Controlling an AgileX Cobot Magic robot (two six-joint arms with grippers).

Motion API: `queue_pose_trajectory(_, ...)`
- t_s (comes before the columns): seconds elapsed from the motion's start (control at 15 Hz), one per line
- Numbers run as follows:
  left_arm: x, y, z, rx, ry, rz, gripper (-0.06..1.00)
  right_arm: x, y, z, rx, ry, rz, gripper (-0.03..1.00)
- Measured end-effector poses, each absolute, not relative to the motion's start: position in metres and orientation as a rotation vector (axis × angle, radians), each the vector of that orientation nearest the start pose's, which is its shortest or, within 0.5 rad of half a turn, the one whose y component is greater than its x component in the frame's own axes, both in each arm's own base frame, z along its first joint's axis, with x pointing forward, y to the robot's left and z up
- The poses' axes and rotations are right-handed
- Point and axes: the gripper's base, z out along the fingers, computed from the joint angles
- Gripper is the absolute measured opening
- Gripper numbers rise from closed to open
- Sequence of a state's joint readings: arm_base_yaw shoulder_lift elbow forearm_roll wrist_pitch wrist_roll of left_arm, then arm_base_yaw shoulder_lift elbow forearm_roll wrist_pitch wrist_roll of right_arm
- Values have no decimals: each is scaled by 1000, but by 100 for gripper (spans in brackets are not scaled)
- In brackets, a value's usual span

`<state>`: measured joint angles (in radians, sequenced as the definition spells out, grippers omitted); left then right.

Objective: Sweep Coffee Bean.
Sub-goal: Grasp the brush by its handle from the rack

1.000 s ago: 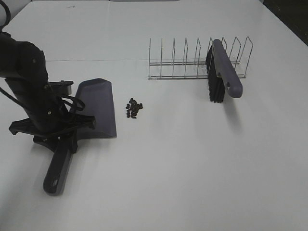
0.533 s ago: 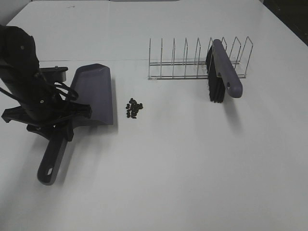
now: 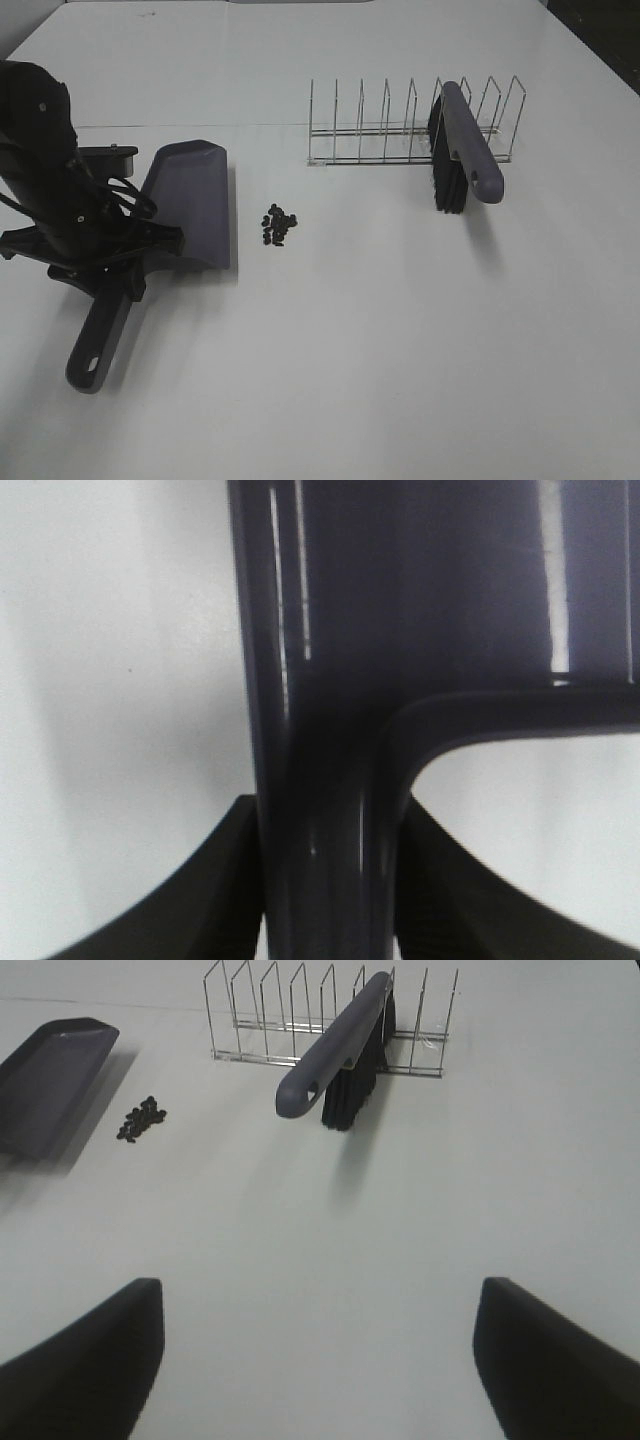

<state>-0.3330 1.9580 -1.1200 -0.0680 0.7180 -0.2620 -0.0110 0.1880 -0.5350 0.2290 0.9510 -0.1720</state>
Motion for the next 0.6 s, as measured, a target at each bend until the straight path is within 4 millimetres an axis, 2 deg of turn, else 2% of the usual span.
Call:
queue_pose_trajectory(0.33,329,-118,124,40,3055,-115,35,90,16,346,-125,2147,182,72)
queue_pose_trajectory(0.4,329,-118,124,57,3055,-114,35,126,16,372,-145,2204,187,70)
queue_pose_trajectory(0.6,329,-118,124,69,3054,-113,35,174,17,399,-162,2300,211,67)
